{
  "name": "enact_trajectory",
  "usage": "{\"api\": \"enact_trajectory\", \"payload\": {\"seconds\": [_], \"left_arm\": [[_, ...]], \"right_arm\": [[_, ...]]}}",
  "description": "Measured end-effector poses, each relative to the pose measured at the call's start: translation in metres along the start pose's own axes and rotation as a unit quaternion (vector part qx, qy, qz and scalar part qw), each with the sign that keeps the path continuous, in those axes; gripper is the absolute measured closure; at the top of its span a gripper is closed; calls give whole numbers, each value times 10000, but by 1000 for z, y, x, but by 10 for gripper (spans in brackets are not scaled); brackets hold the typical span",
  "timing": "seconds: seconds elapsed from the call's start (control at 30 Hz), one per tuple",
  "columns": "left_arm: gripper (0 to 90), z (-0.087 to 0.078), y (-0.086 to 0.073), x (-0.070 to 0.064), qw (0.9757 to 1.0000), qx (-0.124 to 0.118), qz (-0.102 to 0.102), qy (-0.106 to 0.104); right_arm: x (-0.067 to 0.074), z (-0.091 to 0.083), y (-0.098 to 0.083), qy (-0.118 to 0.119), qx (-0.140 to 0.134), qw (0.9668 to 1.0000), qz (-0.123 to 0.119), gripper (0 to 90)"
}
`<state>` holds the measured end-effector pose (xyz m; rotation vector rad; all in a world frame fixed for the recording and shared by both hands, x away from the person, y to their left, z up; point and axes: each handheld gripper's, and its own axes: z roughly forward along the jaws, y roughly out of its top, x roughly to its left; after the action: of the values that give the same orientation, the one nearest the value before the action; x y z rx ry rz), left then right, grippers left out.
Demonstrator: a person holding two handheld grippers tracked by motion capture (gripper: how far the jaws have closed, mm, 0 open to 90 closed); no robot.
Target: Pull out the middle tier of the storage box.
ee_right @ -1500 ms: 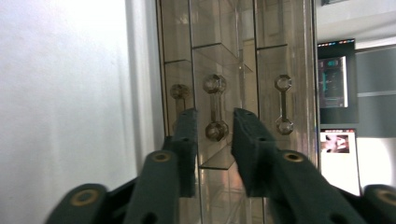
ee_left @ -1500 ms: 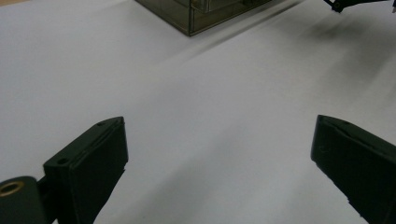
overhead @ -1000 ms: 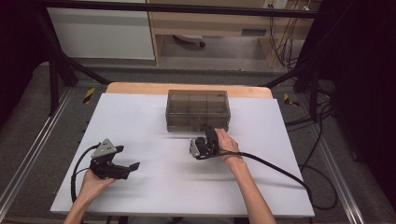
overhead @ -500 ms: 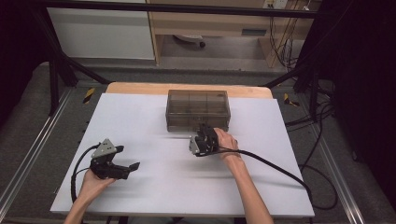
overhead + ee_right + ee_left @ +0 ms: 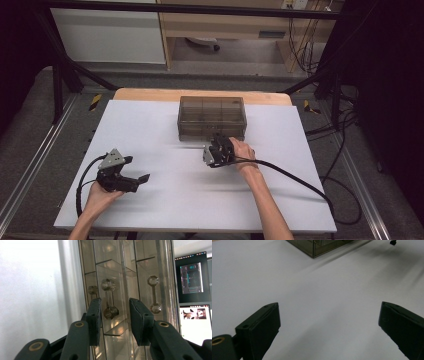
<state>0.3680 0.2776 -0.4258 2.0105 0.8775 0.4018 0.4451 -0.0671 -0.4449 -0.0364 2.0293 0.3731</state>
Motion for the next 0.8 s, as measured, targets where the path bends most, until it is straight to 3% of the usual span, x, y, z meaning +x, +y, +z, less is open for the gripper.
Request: {"api": "enact_trajectory", "payload": {"seconds": [0.8], "left_arm": [[33, 0, 0, 0, 10000, 0, 1, -1]], "right_arm": [[2, -10, 3, -14, -63, 9998, -173, 679]]}}
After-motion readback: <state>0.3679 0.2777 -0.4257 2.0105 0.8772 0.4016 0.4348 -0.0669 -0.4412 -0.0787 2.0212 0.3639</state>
